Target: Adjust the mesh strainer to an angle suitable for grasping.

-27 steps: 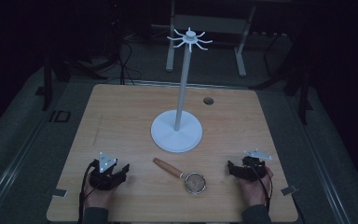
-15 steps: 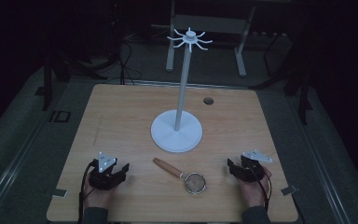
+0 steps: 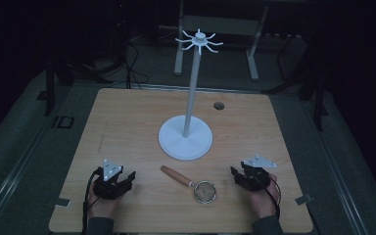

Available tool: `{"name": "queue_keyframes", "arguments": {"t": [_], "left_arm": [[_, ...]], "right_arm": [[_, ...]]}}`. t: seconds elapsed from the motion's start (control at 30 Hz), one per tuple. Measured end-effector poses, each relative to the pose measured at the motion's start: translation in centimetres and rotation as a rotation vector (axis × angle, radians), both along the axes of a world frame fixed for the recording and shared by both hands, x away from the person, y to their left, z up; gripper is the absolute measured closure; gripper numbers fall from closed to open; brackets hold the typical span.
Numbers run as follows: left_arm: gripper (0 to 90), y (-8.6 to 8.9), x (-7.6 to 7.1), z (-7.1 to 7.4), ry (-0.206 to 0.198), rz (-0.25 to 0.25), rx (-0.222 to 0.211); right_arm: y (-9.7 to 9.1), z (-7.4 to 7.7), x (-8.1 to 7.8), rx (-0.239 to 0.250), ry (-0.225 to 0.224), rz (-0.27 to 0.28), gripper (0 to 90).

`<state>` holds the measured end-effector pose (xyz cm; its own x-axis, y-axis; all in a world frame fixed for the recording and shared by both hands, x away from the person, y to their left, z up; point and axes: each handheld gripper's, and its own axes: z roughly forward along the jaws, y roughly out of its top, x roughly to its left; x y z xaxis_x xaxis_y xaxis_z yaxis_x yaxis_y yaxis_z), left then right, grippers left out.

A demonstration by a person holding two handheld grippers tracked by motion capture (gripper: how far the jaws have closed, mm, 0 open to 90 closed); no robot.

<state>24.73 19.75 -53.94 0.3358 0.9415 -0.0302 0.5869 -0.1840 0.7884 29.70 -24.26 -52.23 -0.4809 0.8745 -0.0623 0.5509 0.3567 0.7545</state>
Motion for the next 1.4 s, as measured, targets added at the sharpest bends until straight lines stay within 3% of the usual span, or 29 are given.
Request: {"name": "queue_keyframes", "arguments": {"t": [0.33,0.6,1.0,1.4], "left_arm": [[47.7,0.1,0.0,0.0,0.001,0.000,-0.002],[47.7,0.1,0.0,0.0,0.001,0.000,-0.002],[47.7,0.2,0.0,0.0,0.000,0.003,-0.006],[47.7,0.3,0.0,0.0,-0.002,0.009,-0.012]], "right_arm": [[2.8,1.4,0.4,-0.040,0.015,0.084,52.8],[4.7,2.2,0.9,-0.088,0.065,0.162,53.7],[7.4,2.8,1.4,-0.122,0.103,0.259,50.6],[9.9,2.5,1.5,-0.170,0.145,0.342,49.1]]}}
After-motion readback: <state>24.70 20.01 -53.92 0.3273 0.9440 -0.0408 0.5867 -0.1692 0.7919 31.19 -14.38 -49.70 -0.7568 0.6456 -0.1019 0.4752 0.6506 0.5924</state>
